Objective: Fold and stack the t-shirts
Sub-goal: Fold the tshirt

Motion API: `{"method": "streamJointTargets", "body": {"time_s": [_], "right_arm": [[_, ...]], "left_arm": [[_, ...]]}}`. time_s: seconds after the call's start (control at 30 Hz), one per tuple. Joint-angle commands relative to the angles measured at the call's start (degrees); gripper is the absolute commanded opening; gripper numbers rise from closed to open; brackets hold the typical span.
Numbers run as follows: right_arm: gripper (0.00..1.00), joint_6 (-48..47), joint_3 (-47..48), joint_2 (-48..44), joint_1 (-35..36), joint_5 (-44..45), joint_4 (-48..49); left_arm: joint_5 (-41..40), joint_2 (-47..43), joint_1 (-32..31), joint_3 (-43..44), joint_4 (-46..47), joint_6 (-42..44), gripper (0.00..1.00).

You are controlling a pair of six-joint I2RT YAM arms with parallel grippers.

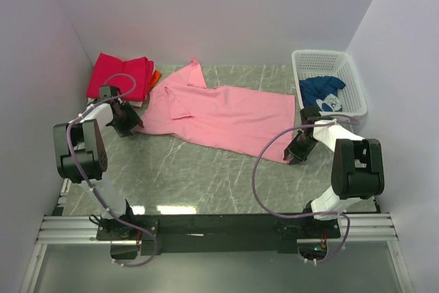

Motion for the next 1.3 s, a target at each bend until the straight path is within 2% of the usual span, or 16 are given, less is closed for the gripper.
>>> {"method": "streamJointTargets", "body": {"time_s": [0.0, 0.03, 0.1, 0.13, 0.2, 0.23, 0.27, 0.33, 0.73, 1.27], "right_arm": [[0.35, 0.6, 0.3, 1.4, 0.4, 0.5, 0.6], [0.34, 0.6, 0.4, 1.6, 0.4, 0.6, 0.5], [0.29, 0.6, 0.5, 2.1, 0.4, 0.9, 0.3], [0.26, 0.5, 0.8, 2.3, 0.4, 1.1, 0.2], [0.14, 0.4, 0.9, 2.8, 0.4, 1.4, -0.3], [0.10, 0.2, 1.2, 2.9, 0.4, 1.6, -0.6], [0.03, 0.0, 1.3, 3.0, 0.4, 2.0, -0.9], [0.00, -0.3, 1.7, 2.9, 0.4, 3.3, -2.1], [0.00, -2.2, 0.8, -1.0, 0.4, 7.6, -9.2], [0.00, 2.9, -1.5, -5.0, 10.7, 8.6, -15.1]], "left_arm": [[0.3, 2.2, 0.3, 0.7, 2.2, 0.5, 0.58], [0.6, 2.5, 0.3, 1.2, 2.5, 0.4, 0.52], [1.5, 3.6, 0.4, 1.4, 3.2, 0.1, 0.45], [1.7, 3.8, 0.3, 1.8, 3.9, 0.0, 0.38], [1.9, 4.9, 0.4, 2.3, 4.3, -0.1, 0.30], [1.9, 5.1, 0.4, 3.1, 4.2, 0.1, 0.18], [1.3, 5.4, 0.6, 3.6, 4.0, 0.1, 0.13], [-0.5, 5.4, 1.0, 4.9, 3.6, 0.7, 0.01], [-5.5, 2.2, 2.4, 4.1, 0.4, 1.8, 0.01], [-11.1, -6.3, 4.3, -2.6, -3.3, 1.2, 0.01]]}}
